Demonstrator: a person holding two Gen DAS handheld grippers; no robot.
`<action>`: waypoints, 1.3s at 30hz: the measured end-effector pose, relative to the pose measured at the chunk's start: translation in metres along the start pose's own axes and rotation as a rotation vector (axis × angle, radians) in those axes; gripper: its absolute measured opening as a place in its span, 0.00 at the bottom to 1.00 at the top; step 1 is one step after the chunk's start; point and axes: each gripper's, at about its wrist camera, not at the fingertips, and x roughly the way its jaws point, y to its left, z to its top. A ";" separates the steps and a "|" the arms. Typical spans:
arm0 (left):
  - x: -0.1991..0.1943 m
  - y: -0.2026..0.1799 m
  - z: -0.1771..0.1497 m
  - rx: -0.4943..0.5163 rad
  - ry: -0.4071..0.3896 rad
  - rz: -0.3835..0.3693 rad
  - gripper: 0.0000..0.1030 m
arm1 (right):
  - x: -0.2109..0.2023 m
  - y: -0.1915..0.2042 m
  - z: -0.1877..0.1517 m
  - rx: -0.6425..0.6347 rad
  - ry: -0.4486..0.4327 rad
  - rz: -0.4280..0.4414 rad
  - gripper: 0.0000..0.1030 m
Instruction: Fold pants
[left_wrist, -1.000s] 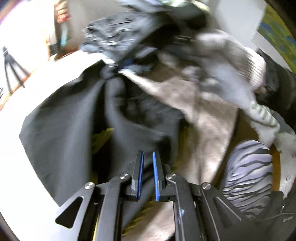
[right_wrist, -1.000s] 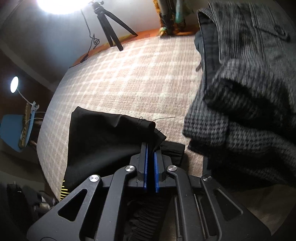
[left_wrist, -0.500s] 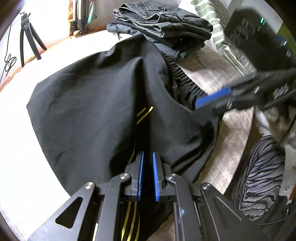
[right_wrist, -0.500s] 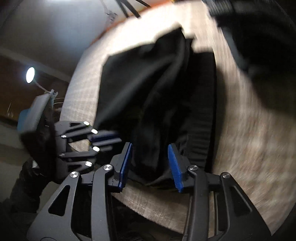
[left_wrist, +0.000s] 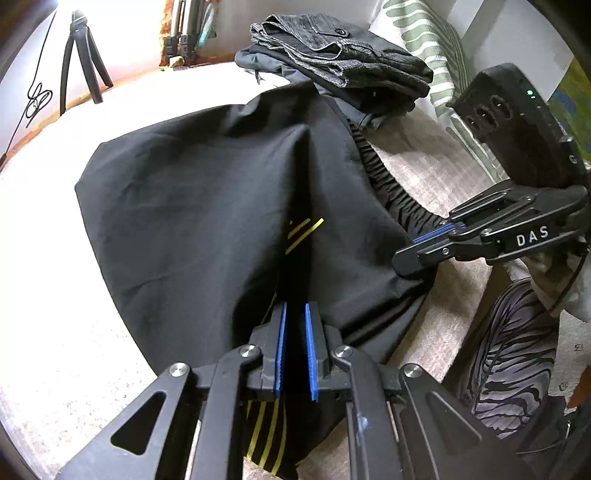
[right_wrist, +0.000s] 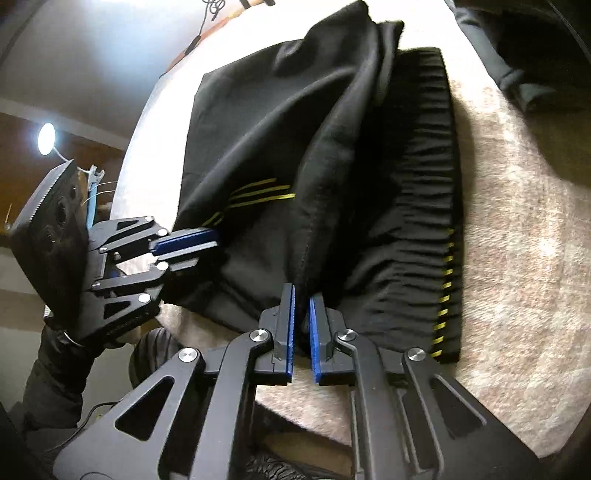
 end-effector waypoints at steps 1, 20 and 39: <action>-0.005 -0.001 0.000 -0.005 -0.011 -0.011 0.07 | -0.007 0.006 0.000 -0.022 -0.010 -0.009 0.06; -0.003 -0.002 -0.022 0.065 0.029 0.014 0.07 | -0.072 0.022 0.029 -0.154 -0.230 -0.175 0.11; -0.049 0.063 -0.017 -0.131 -0.115 0.142 0.07 | -0.054 -0.002 0.058 -0.149 -0.265 -0.233 0.53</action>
